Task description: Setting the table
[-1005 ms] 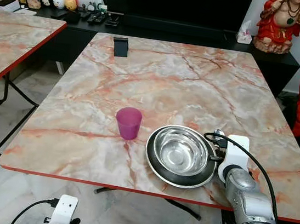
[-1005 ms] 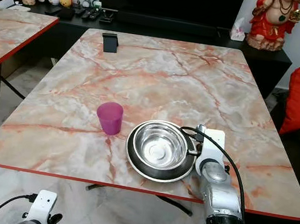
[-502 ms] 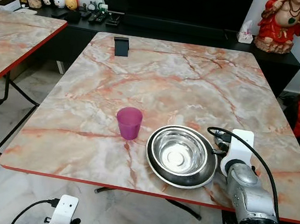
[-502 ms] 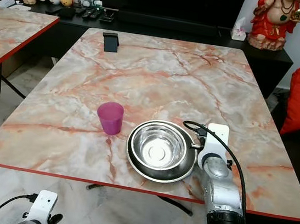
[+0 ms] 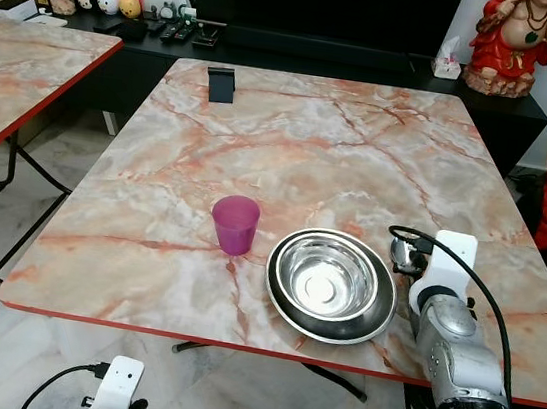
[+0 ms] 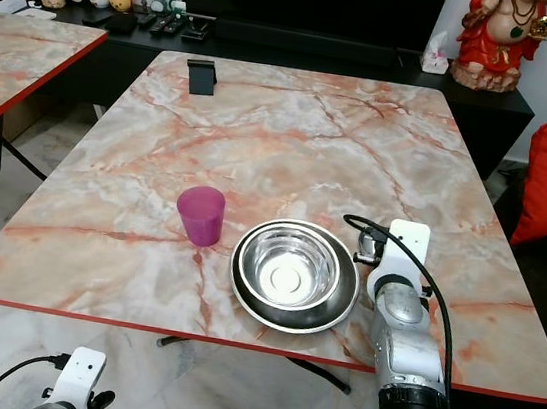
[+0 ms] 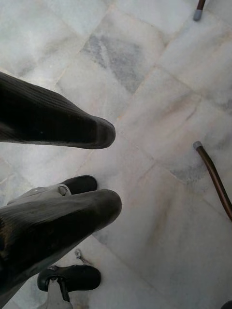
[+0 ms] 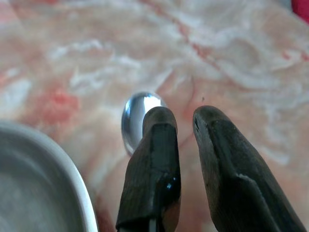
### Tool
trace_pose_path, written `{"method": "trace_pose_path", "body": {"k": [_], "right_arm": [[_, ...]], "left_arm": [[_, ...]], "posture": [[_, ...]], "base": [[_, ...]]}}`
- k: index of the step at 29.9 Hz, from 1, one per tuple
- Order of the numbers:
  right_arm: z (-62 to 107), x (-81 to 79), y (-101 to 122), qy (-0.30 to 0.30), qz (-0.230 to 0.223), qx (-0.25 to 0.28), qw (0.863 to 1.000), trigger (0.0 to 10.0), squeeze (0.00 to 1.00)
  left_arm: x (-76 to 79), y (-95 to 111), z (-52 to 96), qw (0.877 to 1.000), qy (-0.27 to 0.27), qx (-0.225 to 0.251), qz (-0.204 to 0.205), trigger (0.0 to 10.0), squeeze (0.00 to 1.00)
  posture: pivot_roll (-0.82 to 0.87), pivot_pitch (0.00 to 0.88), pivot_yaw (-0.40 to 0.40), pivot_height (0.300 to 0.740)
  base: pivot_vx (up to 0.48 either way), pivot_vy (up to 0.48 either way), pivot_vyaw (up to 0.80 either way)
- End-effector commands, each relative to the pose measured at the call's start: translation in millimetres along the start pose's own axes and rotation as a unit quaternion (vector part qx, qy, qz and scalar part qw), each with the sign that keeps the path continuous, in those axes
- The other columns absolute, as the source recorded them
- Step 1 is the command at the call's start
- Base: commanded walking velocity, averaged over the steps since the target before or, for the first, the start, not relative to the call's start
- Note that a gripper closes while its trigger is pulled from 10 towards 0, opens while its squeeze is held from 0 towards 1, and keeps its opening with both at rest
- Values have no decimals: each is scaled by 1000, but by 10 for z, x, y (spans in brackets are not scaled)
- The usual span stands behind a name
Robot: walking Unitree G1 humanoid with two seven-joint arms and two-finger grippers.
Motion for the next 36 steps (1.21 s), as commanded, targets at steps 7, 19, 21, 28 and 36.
{"method": "trace_pose_path", "body": {"k": [7,19,21,28,36], "right_arm": [[98,-50,322,11,-19,124,992,10000,0],[378,94,378,-18,-50,225,973,10000,0],[389,101,429,-20,-54,239,969,10000,0],[393,70,555,-22,-50,269,961,10000,0],[397,52,541,-23,-58,271,960,10000,0]], "left_arm": [[18,-75,13,1000,-9,-14,-16,10000,0],[78,-68,8,1000,-8,-12,-12,10000,0],[86,-74,9,1000,-9,-13,-13,10000,0],[57,-116,24,1000,-8,-13,-7,10000,0],[35,-179,42,1000,-12,-20,-13,10000,0]], "posture": [[-13,0,5,740],[5,0,-9,740],[2,0,-8,740],[7,0,-7,740],[-1,0,2,740]], "base": [[0,0,0],[0,0,0],[0,0,0],[0,0,0],[0,0,0]]}}
Point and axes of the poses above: a point about 5 cm out from each wrist's last joint towards the gripper, its own z axis pointing back from the gripper into the wrist, its own y axis along the axis of the wrist's last joint, x = y × z, the point moved 2 cm from there along -z, pointing out of the wrist towards the gripper, and after that the axes turned 8 degrees about -z, right-handed, at the moved point
